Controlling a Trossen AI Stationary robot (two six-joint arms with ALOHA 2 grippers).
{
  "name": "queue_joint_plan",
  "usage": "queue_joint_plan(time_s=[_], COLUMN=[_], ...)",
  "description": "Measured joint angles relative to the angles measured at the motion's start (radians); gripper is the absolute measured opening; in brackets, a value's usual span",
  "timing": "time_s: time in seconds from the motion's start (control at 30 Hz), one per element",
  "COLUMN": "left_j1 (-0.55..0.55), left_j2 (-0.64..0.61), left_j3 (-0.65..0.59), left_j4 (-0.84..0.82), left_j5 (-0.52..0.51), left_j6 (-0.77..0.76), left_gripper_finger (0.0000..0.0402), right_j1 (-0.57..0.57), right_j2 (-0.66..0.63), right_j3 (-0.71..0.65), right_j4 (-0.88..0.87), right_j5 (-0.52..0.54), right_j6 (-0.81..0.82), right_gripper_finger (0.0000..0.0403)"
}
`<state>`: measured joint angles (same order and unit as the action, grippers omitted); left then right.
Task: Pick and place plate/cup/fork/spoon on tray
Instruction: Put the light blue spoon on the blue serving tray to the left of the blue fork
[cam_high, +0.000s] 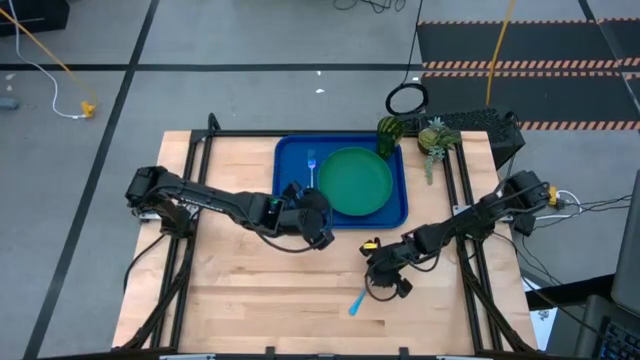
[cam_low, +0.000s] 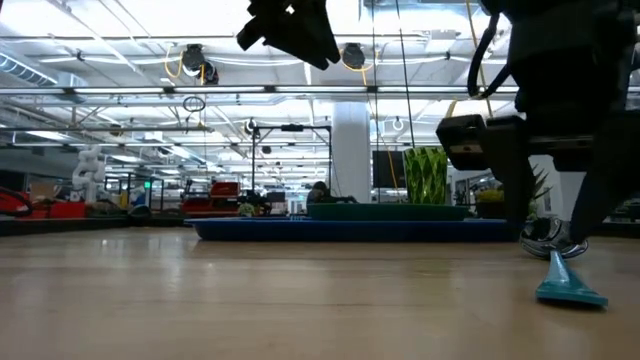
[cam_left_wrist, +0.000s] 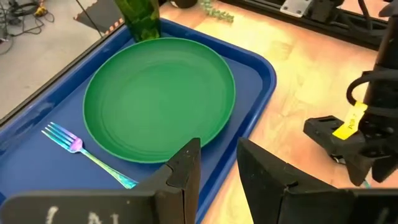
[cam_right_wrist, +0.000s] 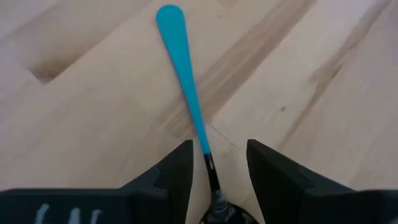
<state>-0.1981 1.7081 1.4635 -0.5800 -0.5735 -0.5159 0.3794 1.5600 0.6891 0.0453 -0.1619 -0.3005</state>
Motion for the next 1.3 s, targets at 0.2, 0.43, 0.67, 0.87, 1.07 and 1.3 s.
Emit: queue_joint_plan(time_s=[0.2,0.43,0.67,0.87,1.07,1.3], left_j1=[-0.001,-0.001,-0.001,-0.018,-0.042,-0.061], left_j2=[0.000,0.000,0.001,0.001,0.001,0.001], left_j3=[0.000,0.000,0.000,0.000,0.000,0.000], left_j4=[0.007,0.016,0.079,0.163,0.228,0.253], left_j5=[0.000,0.000,0.000,0.040,0.051,0.051], left_j6=[0.000,-0.002,0.004,0.082,0.160,0.200], left_gripper_finger=[0.0108,0.0108,0.0108,0.0108,0.0108,0.0108], right_j1=[0.000,0.000,0.000,0.000,-0.020,-0.087], right_j2=[0.036,0.075,0.013,-0.058,-0.135,-0.198], right_j3=[0.001,0.002,-0.002,-0.001,0.000,0.066], right_j4=[-0.005,0.015,-0.010,-0.021,-0.045,-0.151], right_j5=[0.000,-0.006,0.032,0.086,0.087,0.160], right_j6=[0.000,-0.004,-0.044,-0.067,-0.115,-0.183], right_gripper_finger=[0.0116,0.0061,0.0007,0.0008,0.0003,0.0003])
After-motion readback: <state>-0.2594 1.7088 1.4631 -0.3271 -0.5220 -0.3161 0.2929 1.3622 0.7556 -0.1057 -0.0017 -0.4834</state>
